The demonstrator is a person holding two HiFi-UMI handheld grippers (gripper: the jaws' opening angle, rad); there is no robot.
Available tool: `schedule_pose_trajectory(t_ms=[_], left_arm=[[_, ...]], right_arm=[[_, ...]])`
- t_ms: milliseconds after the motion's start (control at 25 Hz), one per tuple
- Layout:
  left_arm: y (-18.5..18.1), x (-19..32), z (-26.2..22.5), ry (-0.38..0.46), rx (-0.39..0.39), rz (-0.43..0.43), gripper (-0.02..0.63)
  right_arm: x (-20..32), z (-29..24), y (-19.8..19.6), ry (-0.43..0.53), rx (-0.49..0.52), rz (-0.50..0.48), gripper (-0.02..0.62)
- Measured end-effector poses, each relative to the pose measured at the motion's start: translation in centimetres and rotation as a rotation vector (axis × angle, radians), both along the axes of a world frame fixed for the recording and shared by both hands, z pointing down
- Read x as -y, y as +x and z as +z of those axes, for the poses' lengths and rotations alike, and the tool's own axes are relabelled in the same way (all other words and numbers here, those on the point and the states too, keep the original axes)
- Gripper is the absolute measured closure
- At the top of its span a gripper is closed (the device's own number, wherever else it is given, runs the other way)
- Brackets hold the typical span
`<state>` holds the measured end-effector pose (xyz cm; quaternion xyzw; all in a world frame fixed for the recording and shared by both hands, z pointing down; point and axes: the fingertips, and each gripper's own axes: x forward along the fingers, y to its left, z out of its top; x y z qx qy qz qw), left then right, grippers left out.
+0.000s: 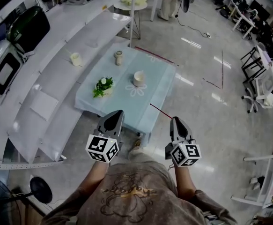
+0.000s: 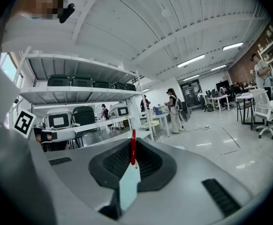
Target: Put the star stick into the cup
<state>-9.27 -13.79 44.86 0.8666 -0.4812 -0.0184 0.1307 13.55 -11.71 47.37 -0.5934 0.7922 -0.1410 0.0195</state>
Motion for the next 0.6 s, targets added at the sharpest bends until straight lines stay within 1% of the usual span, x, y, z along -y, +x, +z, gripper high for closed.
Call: schedule_pose_trajectory(t_ms=[360,600], left_arm=[[1.1,7.6,-0.7,-0.005,0.013,-0.064,0.584],[1.7,11.4,-0.3,-0.011,0.012,-0.116,0.584]], right_arm=[[9.6,-0.7,0.8,0.010,0.022,-0.072,0.575],[14.4,-0.6,1.4,0.013,0.033,-0.120,0.575]])
